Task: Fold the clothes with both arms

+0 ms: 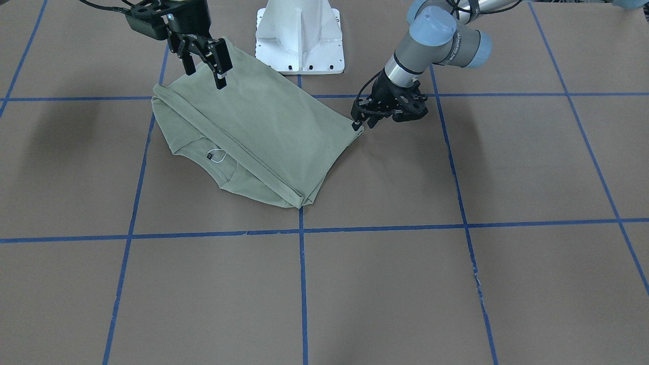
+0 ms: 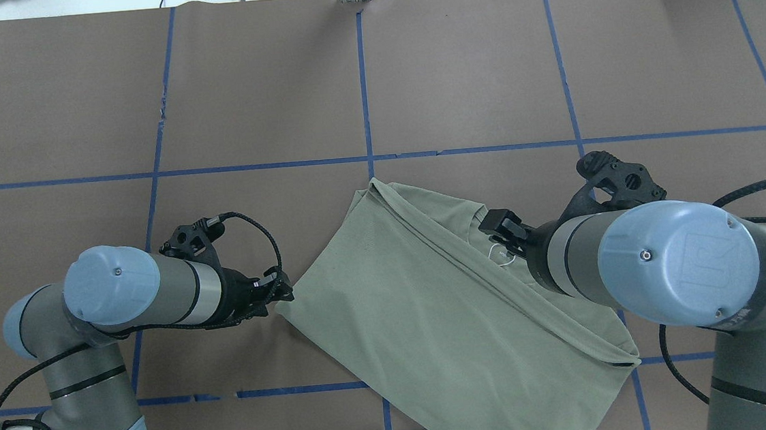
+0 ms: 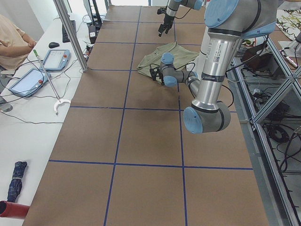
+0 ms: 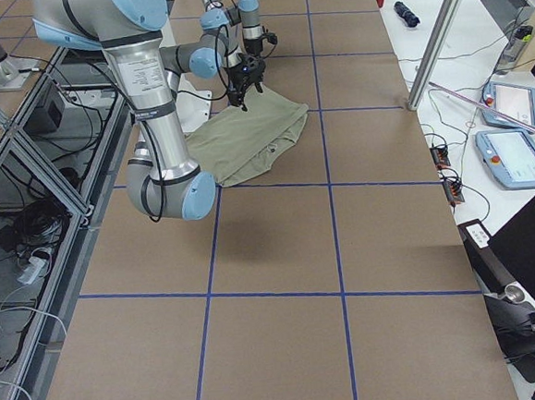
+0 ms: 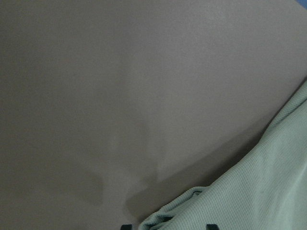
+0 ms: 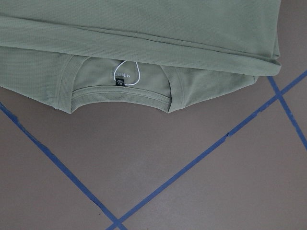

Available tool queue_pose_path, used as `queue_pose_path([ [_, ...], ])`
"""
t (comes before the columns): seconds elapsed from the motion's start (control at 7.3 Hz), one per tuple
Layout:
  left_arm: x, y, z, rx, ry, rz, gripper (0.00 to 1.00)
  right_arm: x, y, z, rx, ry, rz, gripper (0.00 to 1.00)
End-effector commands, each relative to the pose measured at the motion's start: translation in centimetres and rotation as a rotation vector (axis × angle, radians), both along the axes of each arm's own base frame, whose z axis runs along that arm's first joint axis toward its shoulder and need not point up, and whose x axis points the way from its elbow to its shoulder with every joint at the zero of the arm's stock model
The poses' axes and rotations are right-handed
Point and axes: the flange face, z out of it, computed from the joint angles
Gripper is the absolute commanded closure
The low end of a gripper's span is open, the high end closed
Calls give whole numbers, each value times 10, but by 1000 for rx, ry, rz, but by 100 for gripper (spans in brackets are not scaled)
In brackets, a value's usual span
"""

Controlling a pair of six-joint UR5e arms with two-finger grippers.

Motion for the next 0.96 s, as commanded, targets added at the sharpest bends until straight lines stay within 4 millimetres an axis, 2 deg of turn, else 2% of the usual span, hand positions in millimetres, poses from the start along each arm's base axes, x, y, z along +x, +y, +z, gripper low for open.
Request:
queue_pose_path([
  [0.0, 11, 9, 4, 16, -15, -12, 47, -9, -12, 3, 1, -8, 14, 0],
  [0.14, 14, 12, 2, 18, -13, -9, 49, -12, -12, 5, -9, -9, 3, 0],
  [0.27, 14, 12, 3, 18, -14, -10, 60, -13, -11, 5, -14, -13, -4, 0],
  [0.41, 13, 11, 6, 29, -20, -7, 88, -13, -11, 5, -14, -13, -4, 0],
  [0.55, 10, 6, 8, 34, -26, -15, 100, -11, -11, 3, -13, -19, -1, 0],
  [0.82, -6, -22, 10, 174, -55, -16, 100, -7, -16, 3, -15, -18, 11, 0],
])
